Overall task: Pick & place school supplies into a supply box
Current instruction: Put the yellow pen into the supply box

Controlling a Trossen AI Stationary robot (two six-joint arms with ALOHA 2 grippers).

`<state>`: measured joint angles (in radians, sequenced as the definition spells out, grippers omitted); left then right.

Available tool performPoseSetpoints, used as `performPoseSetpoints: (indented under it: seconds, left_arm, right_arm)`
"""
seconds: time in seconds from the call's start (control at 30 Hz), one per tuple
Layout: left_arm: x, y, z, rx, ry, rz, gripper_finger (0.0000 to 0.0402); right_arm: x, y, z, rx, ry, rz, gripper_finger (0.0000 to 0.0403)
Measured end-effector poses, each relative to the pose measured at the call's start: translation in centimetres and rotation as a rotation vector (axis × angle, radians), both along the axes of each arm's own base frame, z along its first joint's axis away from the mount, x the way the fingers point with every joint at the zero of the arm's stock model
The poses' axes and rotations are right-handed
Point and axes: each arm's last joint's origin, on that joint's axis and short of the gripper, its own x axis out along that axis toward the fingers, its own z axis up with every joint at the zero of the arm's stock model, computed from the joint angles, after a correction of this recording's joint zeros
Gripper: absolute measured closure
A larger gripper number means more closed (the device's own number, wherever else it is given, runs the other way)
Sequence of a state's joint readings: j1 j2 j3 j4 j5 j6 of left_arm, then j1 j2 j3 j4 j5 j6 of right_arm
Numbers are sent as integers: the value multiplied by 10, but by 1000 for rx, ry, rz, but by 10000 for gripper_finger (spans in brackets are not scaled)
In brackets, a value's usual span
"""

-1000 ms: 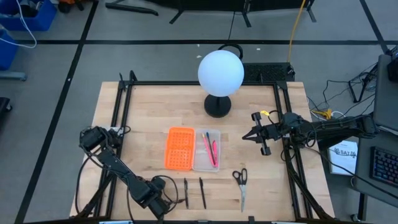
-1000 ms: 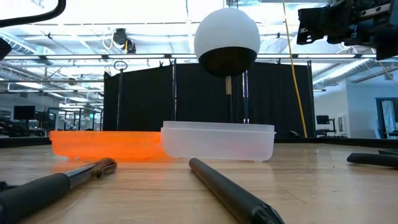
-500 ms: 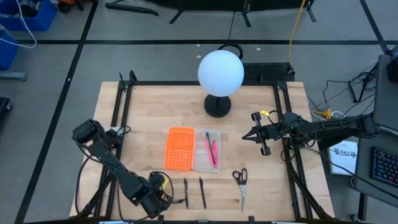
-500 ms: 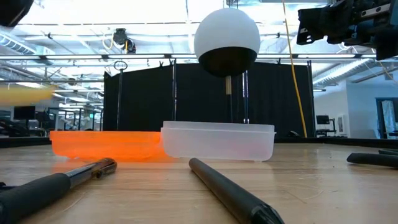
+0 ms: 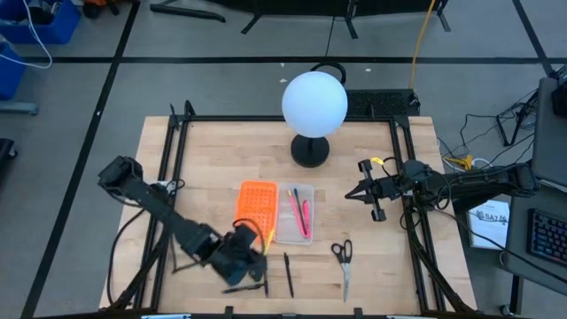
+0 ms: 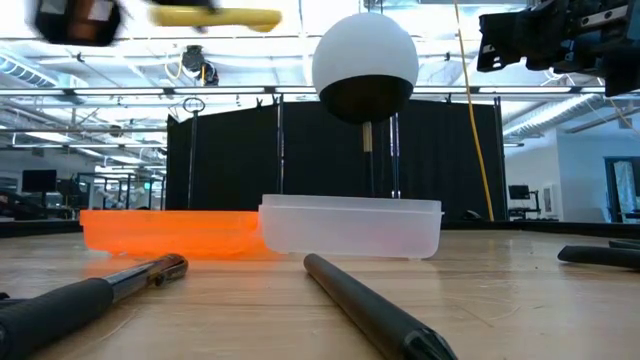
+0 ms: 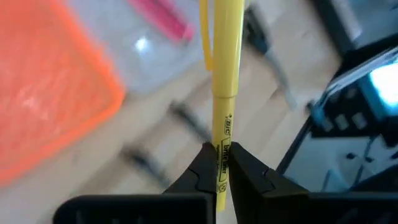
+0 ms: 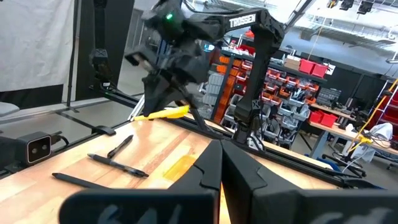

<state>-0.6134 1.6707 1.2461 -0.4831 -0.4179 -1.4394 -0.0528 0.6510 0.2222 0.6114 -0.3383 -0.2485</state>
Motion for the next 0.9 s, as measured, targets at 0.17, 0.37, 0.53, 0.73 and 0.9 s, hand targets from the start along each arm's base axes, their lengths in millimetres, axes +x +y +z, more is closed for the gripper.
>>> performPoseSetpoints:
  seconds: [0.17,0.37,0.53,0.73,0.9]
  left_arm:
    - [27,29,8,51,-101,4,379]
    - [43,65,5,56,-71,73,379]
    - [55,90,-12,-5,31,114,379]
    - [70,117,-29,-112,103,100,379]
    - [77,140,-40,-175,146,105,379]
  right_arm:
    - [0,0,0,0,2,0,403]
    - [0,0,-1,1,14,0,403]
    - [0,0,-2,1,18,0,403]
    - [0,0,-2,0,19,1,403]
    - [0,0,-4,0,45,3,403]
